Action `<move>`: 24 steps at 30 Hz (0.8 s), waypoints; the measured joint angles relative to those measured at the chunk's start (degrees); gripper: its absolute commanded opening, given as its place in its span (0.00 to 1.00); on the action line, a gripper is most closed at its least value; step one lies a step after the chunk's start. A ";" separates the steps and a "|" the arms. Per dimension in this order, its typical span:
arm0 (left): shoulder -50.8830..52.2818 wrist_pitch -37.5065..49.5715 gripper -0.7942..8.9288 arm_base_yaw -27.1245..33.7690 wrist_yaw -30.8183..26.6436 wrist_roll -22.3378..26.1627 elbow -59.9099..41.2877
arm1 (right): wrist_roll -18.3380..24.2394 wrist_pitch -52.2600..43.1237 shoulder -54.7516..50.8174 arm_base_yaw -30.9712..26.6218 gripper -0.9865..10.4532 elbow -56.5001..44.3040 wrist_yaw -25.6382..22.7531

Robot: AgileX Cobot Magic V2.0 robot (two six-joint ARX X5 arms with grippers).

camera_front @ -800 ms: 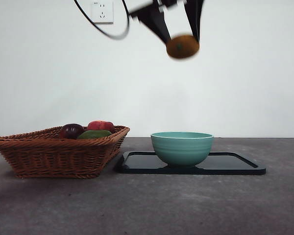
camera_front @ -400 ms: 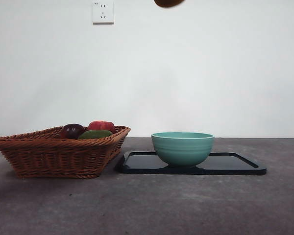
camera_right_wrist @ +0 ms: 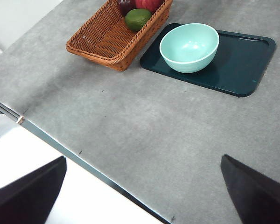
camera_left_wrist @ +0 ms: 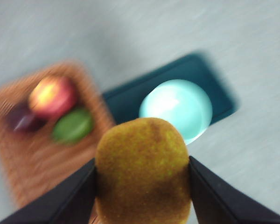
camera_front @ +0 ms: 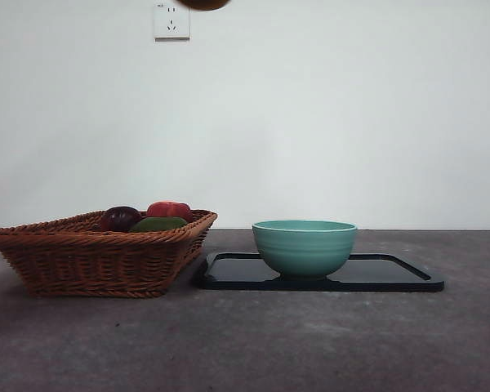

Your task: Pick up the wifruite, put it on the bowl, pick up the plate, put it on desk

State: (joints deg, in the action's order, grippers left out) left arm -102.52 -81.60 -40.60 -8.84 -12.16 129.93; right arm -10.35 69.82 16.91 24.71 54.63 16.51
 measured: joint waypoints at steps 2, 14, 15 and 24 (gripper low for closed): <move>2.80 0.00 0.29 1.38 -0.02 -1.03 -4.76 | -0.02 -0.02 0.00 0.00 0.57 0.00 0.00; 12.33 0.00 0.29 9.92 -0.37 -3.63 -25.55 | -0.02 -0.02 0.00 0.00 0.57 0.00 0.00; 12.33 -0.02 0.29 10.51 -0.52 -3.63 -26.82 | 0.00 -0.02 0.00 0.00 0.57 0.00 0.00; 12.22 10.88 0.29 13.79 -1.77 -4.87 -37.70 | -0.02 0.07 0.00 0.00 0.57 0.00 0.04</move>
State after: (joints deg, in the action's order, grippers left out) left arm -90.30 -70.72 -26.81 -10.61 -17.04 92.23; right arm -10.37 69.89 16.91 24.71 54.63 16.56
